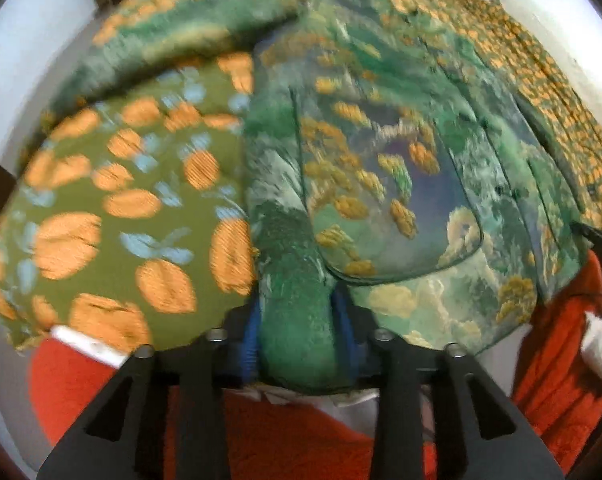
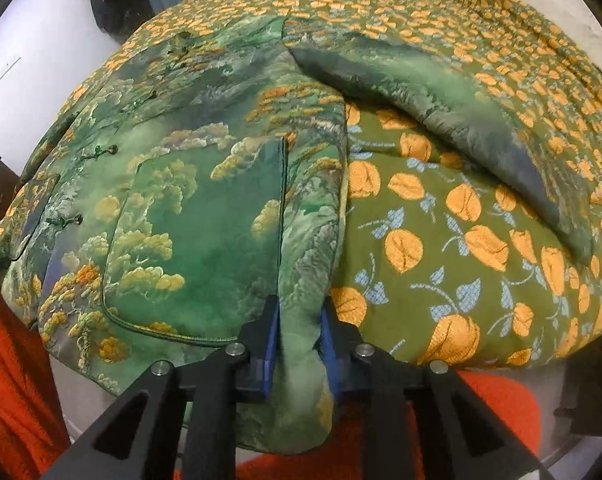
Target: Fold large clothes
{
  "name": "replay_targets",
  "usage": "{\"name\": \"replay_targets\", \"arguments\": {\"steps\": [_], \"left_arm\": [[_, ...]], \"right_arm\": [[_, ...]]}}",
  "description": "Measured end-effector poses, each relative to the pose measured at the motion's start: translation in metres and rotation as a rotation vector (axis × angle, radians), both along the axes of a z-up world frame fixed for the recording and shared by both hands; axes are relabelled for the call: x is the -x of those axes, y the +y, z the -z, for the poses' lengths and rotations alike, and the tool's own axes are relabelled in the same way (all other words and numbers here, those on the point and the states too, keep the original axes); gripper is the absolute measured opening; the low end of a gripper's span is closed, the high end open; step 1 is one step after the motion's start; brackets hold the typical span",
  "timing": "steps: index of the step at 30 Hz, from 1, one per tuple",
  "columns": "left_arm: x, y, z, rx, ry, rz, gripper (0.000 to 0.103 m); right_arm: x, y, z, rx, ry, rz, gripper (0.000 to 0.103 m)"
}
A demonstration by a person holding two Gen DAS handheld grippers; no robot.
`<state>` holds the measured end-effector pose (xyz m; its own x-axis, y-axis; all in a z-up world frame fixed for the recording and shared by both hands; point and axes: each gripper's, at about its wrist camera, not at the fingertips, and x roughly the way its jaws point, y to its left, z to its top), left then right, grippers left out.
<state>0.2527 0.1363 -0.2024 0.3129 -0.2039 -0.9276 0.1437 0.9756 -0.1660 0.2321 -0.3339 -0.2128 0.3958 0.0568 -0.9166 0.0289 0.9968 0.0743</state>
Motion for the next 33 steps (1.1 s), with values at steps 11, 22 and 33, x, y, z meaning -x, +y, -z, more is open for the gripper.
{"name": "replay_targets", "arguments": {"steps": [11, 22, 33], "left_arm": [[0.007, 0.002, -0.110, -0.074, -0.529, -0.099, 0.102], [-0.023, -0.054, -0.079, -0.025, -0.420, -0.051, 0.102], [-0.022, -0.041, -0.072, 0.006, -0.375, -0.166, 0.102]], "right_arm": [[0.015, -0.016, -0.071, 0.007, -0.262, 0.113, 0.065], [0.023, -0.025, -0.083, 0.038, -0.362, 0.157, 0.072], [0.040, -0.169, -0.090, -0.059, -0.434, 0.506, 0.072]]}}
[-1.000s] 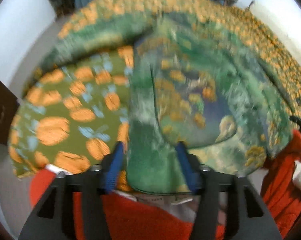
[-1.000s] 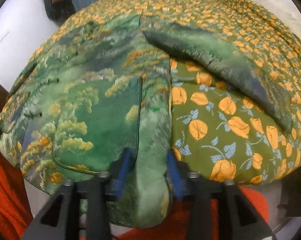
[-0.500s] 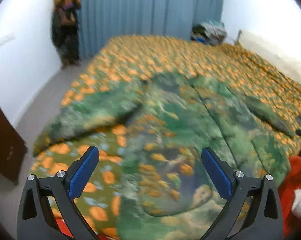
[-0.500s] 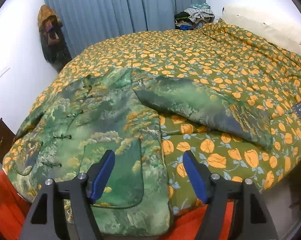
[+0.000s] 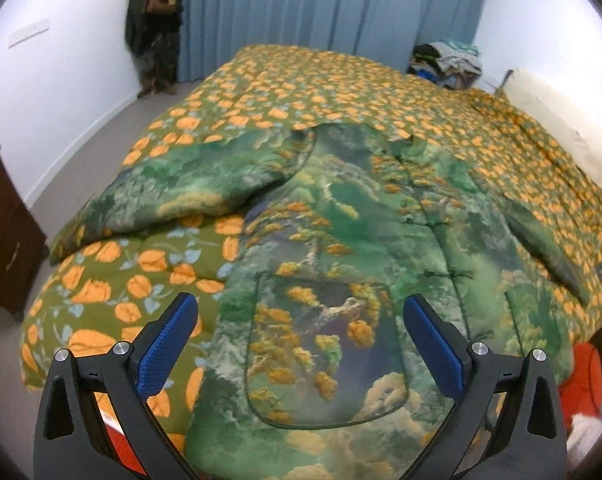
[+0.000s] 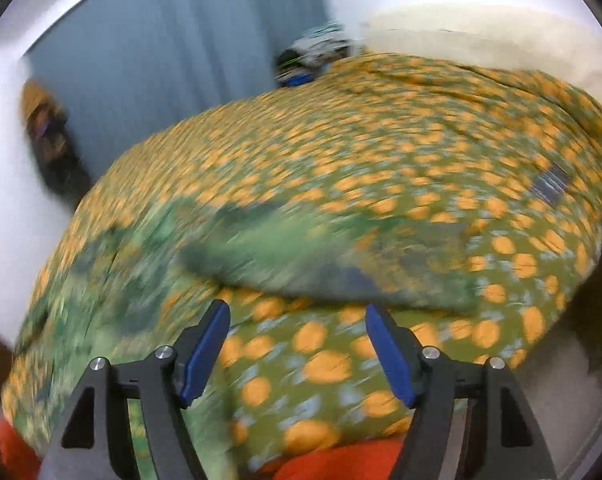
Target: Fold large clothes
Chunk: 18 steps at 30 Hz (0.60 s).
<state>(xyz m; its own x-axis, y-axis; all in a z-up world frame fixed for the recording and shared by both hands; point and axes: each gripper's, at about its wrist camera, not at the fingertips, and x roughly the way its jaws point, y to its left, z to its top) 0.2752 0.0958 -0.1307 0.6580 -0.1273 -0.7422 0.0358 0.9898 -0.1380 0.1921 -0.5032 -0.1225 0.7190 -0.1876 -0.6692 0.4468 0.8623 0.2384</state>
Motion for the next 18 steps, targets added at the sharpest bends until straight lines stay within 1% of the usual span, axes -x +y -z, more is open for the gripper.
{"name": "replay_targets", "arguments": {"steps": [3, 5, 6, 8, 11, 13, 16, 17, 18], "left_arm": [[0.001, 0.004, 0.006, -0.011, 0.011, -0.024, 0.102], [0.002, 0.003, 0.009, -0.012, 0.022, -0.033, 0.102], [0.002, 0.002, 0.010, -0.011, 0.026, -0.032, 0.102], [0.003, 0.000, 0.012, -0.018, 0.031, -0.031, 0.102], [0.003, -0.004, 0.015, -0.037, 0.042, -0.031, 0.102], [0.002, -0.004, 0.017, -0.040, 0.049, -0.033, 0.102], [0.002, -0.004, 0.019, -0.039, 0.058, -0.038, 0.102], [0.002, -0.004, 0.020, -0.040, 0.062, -0.040, 0.102], [0.002, -0.004, 0.021, -0.042, 0.064, -0.043, 0.102]], "right_arm": [[-0.001, -0.042, 0.017, -0.113, 0.013, 0.094, 0.072], [-0.002, -0.063, 0.037, -0.225, 0.032, 0.138, 0.072], [-0.004, -0.075, 0.054, -0.306, 0.043, 0.163, 0.072], [-0.005, -0.089, 0.080, -0.411, 0.046, 0.218, 0.072], [-0.003, -0.108, 0.113, -0.537, 0.009, 0.325, 0.072], [-0.003, -0.119, 0.130, -0.592, -0.023, 0.396, 0.072], [-0.008, -0.132, 0.147, -0.629, -0.053, 0.461, 0.071], [-0.010, -0.136, 0.154, -0.637, -0.058, 0.499, 0.071], [-0.011, -0.138, 0.158, -0.645, -0.067, 0.518, 0.066]]}}
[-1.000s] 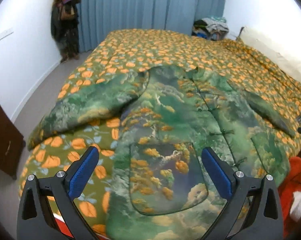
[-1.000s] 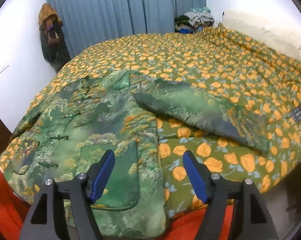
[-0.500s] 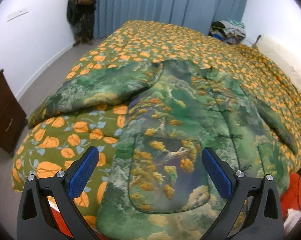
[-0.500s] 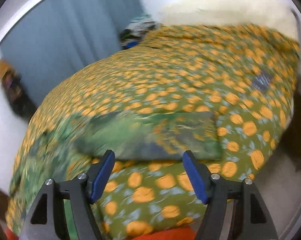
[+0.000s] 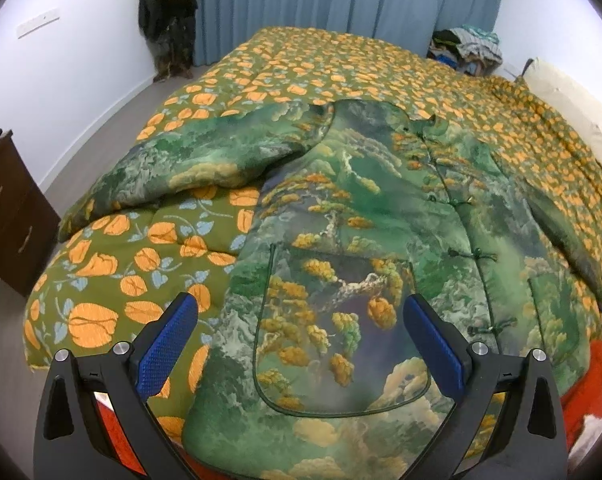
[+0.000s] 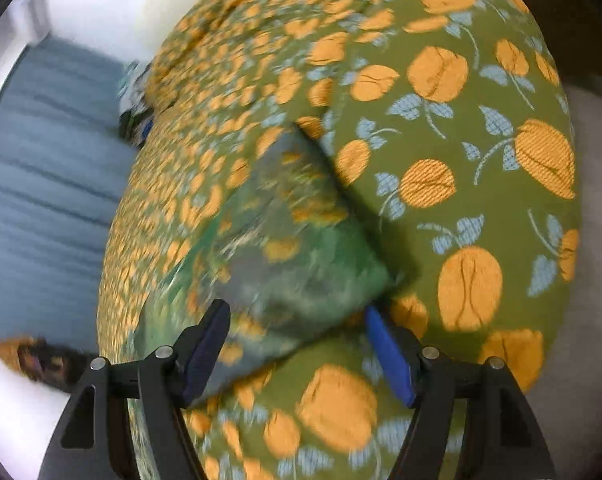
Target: Fold large clothes
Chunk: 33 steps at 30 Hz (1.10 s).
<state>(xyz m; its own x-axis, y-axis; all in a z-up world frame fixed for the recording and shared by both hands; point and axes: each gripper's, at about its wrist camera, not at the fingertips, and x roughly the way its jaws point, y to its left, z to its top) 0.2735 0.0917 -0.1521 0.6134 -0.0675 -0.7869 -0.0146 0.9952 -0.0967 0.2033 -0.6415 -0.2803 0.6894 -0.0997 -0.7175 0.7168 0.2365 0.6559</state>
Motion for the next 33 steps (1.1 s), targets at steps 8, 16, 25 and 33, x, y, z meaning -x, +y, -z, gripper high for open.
{"name": "replay_targets", "arguments": {"steps": [8, 16, 25, 33], "left_arm": [[0.002, 0.002, 0.010, -0.015, 0.016, -0.027, 0.102], [-0.001, -0.003, 0.018, 0.007, 0.029, -0.019, 0.102], [0.009, 0.001, 0.014, 0.025, 0.011, -0.020, 0.102], [0.007, -0.004, 0.014, 0.034, 0.009, 0.001, 0.102]], "right_arm": [[-0.031, 0.032, -0.050, 0.260, -0.013, -0.110, 0.010], [-0.084, 0.194, -0.185, 0.703, -0.183, -0.580, 0.009], [-0.135, 0.402, -0.160, 0.792, -0.229, -1.069, 0.009], [-0.150, 0.494, -0.069, 0.758, -0.075, -1.267, 0.013]]}}
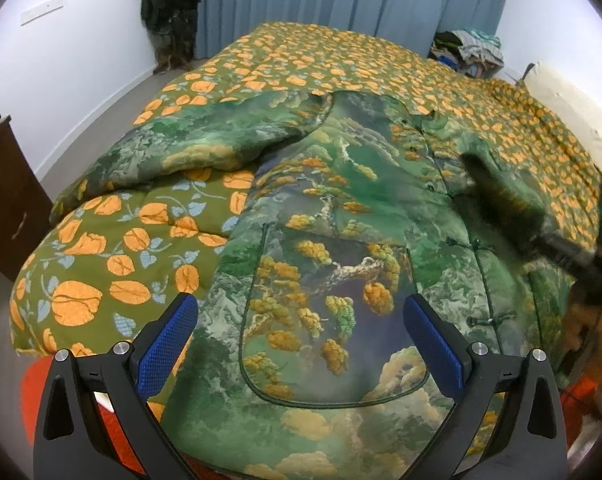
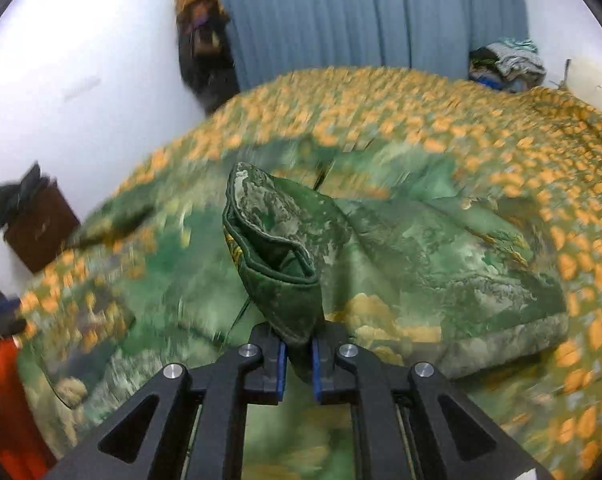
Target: Fold large clothes
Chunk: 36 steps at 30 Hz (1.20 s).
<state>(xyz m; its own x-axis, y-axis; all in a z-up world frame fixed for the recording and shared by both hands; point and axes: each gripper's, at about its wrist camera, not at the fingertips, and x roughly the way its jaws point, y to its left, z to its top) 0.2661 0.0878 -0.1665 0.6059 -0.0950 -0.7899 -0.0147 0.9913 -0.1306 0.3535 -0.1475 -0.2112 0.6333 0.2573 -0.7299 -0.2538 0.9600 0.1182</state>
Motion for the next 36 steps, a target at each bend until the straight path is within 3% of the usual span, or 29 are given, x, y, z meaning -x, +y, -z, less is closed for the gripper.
{"name": "replay_targets", "arguments": {"steps": [2, 5, 6, 10, 14, 16, 20, 24, 26, 28, 29, 30, 33, 36], "left_arm": [[-0.003, -0.005, 0.000, -0.003, 0.005, 0.020, 0.102], [-0.010, -0.014, -0.002, -0.003, 0.008, 0.053, 0.102], [-0.012, -0.016, -0.002, -0.001, 0.010, 0.063, 0.102], [-0.029, -0.036, -0.014, 0.077, 0.022, 0.160, 0.102], [-0.066, -0.078, -0.015, 0.313, 0.138, 0.375, 0.102], [-0.088, -0.103, -0.007, 0.387, 0.195, 0.460, 0.101], [-0.140, -0.149, 0.025, 0.371, 0.317, 0.495, 0.082], [-0.167, -0.163, 0.058, 0.395, 0.423, 0.435, 0.078], [-0.172, -0.168, 0.067, 0.379, 0.435, 0.412, 0.069], [-0.172, -0.170, 0.065, 0.370, 0.421, 0.407, 0.046], [-0.171, -0.172, 0.064, 0.371, 0.421, 0.410, 0.024], [-0.171, -0.174, 0.063, 0.371, 0.420, 0.413, 0.011], [-0.172, -0.177, 0.056, 0.354, 0.406, 0.404, 0.006], [-0.178, -0.171, 0.032, 0.346, 0.340, 0.418, 0.005]], "right_arm": [[0.005, 0.007, 0.012, 0.000, 0.029, -0.010, 0.020], [0.016, 0.009, 0.016, -0.071, 0.071, -0.072, 0.069], [0.021, 0.009, 0.014, -0.090, 0.069, -0.085, 0.071], [0.042, 0.006, 0.002, -0.123, 0.077, -0.120, 0.071], [0.071, -0.018, -0.017, -0.177, 0.040, -0.091, 0.071], [0.083, -0.027, -0.024, -0.193, 0.026, -0.065, 0.071], [0.102, -0.039, -0.032, -0.223, -0.006, -0.026, 0.071], [0.108, -0.043, -0.037, -0.237, -0.037, -0.021, 0.071], [0.110, -0.047, -0.038, -0.245, -0.047, -0.019, 0.072], [0.110, -0.050, -0.038, -0.247, -0.054, -0.012, 0.072], [0.110, -0.052, -0.037, -0.248, -0.054, -0.007, 0.072], [0.109, -0.054, -0.036, -0.250, -0.053, -0.003, 0.072], [0.106, -0.059, -0.032, -0.257, -0.045, 0.012, 0.072], [0.107, -0.063, -0.033, -0.246, -0.054, 0.031, 0.072]]}}
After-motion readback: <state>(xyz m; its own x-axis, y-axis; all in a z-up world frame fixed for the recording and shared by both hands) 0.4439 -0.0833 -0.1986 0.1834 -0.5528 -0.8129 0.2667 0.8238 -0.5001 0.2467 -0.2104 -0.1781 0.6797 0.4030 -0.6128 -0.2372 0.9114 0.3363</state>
